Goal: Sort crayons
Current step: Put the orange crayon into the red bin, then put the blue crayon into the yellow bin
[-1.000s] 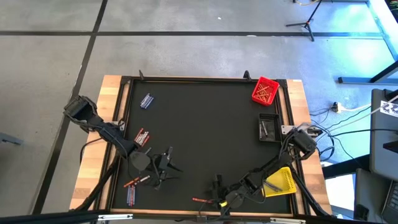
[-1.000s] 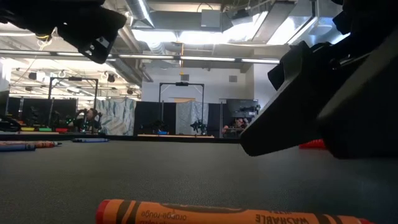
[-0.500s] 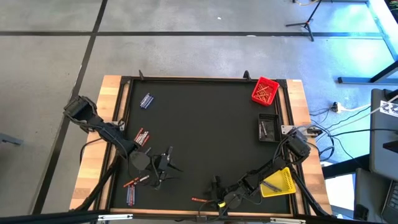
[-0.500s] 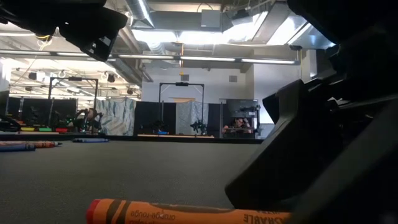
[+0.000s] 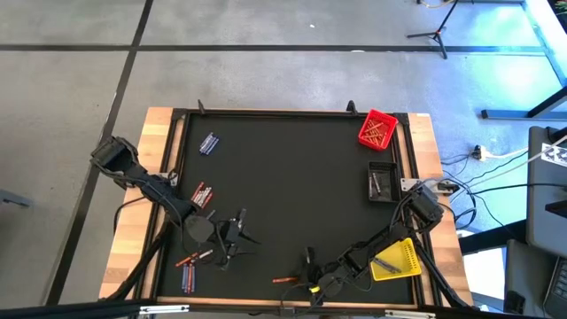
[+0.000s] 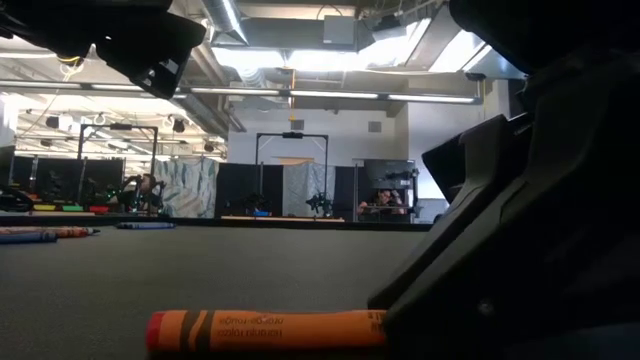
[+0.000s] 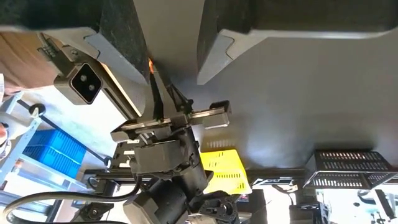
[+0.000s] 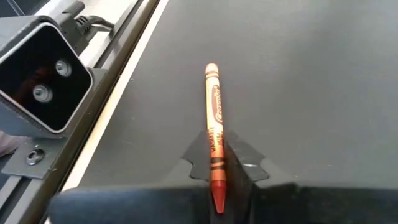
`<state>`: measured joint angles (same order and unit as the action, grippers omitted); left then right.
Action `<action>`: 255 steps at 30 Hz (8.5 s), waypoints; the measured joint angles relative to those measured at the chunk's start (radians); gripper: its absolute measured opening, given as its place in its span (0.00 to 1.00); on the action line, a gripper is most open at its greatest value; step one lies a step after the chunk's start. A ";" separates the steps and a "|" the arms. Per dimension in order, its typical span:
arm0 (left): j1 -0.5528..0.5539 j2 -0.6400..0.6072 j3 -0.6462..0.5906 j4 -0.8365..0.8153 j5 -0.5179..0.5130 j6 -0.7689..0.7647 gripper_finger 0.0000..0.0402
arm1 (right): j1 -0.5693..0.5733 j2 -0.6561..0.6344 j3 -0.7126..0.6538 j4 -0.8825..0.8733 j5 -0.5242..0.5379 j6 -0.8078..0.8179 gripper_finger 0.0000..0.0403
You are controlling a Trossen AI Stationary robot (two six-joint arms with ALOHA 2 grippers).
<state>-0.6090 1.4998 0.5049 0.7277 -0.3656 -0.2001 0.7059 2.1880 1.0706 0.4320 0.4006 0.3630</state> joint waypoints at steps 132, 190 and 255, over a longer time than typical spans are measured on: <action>0.310 0.000 0.000 0.068 -0.110 0.124 0.31 | 0.194 -0.838 0.089 -1.891 0.170 1.205 0.07; 0.278 0.000 0.000 0.051 -0.011 0.097 0.31 | -1.380 -0.537 0.014 -1.470 0.395 0.021 0.08; 0.737 -0.373 0.213 -1.464 0.004 -0.375 0.31 | -0.843 -0.660 -0.405 -0.155 -0.419 -0.398 0.41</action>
<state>0.1279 1.1271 0.7184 -0.7360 -0.3616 -0.5751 -0.1371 1.5277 0.6659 0.2775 -0.0189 -0.0346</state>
